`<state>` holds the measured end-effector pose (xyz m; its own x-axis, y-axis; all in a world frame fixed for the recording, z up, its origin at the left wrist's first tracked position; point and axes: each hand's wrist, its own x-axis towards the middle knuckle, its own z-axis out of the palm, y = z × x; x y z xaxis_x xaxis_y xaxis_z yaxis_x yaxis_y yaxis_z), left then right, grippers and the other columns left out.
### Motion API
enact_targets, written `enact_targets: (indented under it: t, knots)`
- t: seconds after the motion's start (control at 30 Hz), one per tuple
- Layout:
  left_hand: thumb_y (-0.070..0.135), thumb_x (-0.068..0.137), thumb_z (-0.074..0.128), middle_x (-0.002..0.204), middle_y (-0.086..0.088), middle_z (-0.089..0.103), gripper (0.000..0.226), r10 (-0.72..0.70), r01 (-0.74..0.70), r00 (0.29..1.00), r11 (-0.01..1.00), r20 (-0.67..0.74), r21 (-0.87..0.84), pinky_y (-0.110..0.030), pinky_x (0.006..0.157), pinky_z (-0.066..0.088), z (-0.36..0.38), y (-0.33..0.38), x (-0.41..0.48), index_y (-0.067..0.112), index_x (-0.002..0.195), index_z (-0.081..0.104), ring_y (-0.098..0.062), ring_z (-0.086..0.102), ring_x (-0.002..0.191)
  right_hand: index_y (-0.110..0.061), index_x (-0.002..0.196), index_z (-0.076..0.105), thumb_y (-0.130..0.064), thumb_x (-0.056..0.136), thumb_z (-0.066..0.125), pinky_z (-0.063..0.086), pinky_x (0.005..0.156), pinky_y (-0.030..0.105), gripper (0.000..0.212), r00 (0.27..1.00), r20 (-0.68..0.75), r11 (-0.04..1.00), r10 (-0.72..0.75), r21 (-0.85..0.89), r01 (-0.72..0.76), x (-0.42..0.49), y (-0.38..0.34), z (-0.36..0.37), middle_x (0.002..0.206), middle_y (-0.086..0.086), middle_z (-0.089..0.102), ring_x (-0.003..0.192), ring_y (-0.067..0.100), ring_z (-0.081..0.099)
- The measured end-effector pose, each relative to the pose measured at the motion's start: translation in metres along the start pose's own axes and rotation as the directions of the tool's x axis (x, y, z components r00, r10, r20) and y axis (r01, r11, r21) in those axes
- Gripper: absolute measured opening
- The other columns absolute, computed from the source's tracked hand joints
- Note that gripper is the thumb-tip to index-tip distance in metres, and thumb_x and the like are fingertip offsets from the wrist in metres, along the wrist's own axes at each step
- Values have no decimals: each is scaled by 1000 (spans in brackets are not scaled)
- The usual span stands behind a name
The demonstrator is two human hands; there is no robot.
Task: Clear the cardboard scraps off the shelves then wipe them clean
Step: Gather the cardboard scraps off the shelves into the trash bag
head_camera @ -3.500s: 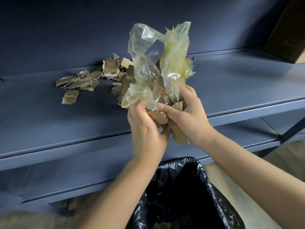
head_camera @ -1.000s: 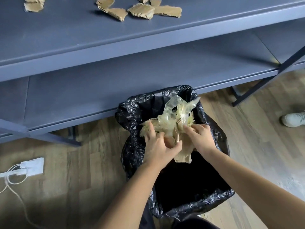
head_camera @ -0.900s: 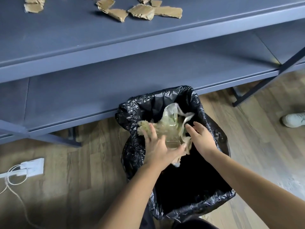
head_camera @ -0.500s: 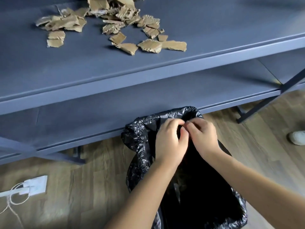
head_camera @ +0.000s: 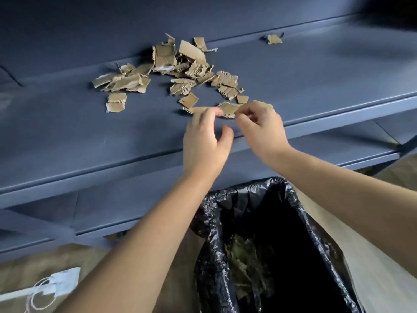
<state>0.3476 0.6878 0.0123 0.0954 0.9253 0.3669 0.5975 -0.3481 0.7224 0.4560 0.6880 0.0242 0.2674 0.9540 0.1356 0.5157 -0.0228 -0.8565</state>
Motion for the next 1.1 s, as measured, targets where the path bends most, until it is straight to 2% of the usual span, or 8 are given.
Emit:
enact_targets:
  t: [0.1,0.2,0.27,0.37,0.47,0.57,0.87,1.1]
  knots:
    - [35,80,48,135,-10,43,44,-8,5,1000,989,19,147,-33,97,31,-12,-19,26,12,117,52,-31,40,121,-12,119,55,-21,88,48,33,100,33,33,1000,-2,989,-18,-149,18,26,1,12,127,8,48,120,27,43]
    - [34,84,55,152,-8,19,49,-91,63,991,963,100,262,-39,108,22,-15,-36,48,22,130,42,-30,22,136,-18,135,41,-31,91,44,17,112,38,47,999,-9,934,39,-354,-39,50,9,24,153,7,24,139,28,22]
    - [38,84,55,155,-7,10,56,-109,58,983,951,151,304,-44,112,20,-13,-47,60,25,135,35,-28,14,140,-21,140,32,-37,93,38,7,116,40,50,993,-16,902,117,-416,-113,66,15,32,158,5,11,145,25,9]
    - [42,84,51,155,-7,2,60,-161,78,965,931,207,357,-51,112,19,-4,-59,75,29,138,28,-31,8,141,-15,141,31,-42,97,29,10,115,39,51,990,52,882,130,-462,-91,84,16,46,153,9,27,143,27,17]
    - [44,87,47,155,-9,3,58,-178,90,962,924,207,372,-52,114,12,6,-61,91,30,139,26,-32,4,141,-11,130,43,-35,97,34,31,102,37,41,993,120,956,16,-294,20,94,6,60,136,13,48,128,30,40]
    - [47,88,43,155,-4,-2,57,-205,97,951,910,233,404,-53,113,5,17,-59,102,32,140,23,-33,-2,141,-10,128,45,-24,95,40,36,97,35,36,992,97,976,-78,-194,95,105,2,61,133,12,48,124,30,42]
    - [53,89,31,156,-2,-8,54,-166,5,943,874,288,486,-44,115,2,31,-66,100,42,140,15,-29,-5,142,-11,136,38,-25,94,42,32,102,36,45,997,-12,894,79,-441,-76,172,40,-3,142,13,37,131,33,33]
    - [64,58,-4,156,1,-9,83,-162,12,957,852,241,523,-39,116,0,29,-64,98,47,139,7,-24,-7,143,-7,128,45,-31,91,45,31,102,37,44,988,-63,780,143,-607,-151,218,78,-27,137,16,42,128,35,35]
